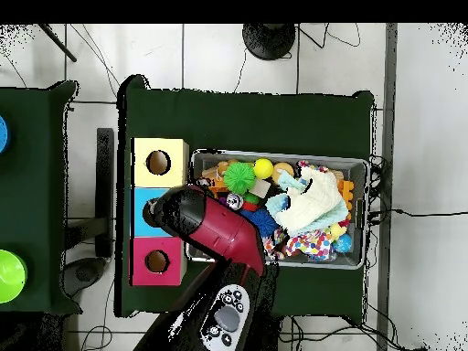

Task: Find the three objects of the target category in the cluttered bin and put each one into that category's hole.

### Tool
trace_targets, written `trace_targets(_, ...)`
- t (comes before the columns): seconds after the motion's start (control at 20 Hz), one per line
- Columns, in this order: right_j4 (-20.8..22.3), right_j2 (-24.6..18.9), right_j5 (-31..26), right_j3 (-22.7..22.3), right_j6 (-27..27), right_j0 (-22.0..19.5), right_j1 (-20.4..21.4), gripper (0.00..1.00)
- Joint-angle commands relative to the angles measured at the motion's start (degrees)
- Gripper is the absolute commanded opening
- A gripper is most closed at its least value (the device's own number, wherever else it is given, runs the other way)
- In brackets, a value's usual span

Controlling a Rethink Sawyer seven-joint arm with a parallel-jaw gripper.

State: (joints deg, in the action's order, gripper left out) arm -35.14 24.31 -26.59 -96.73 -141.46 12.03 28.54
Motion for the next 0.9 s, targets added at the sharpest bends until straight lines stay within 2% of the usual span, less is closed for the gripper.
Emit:
trace_targets(0.05, 2.94, -4.49, -3.38, 2.23, -4.45, -3.04, -1.67, 1.0)
trace_targets(0.6, 2.98, -4.39, -3.81, 2.63, -5.37, -2.56, -1.8, 1.0)
trace_targets(0.9, 1.83, -4.46, -4.77, 3.45, -7.87, -1.37, -2.18, 1.0)
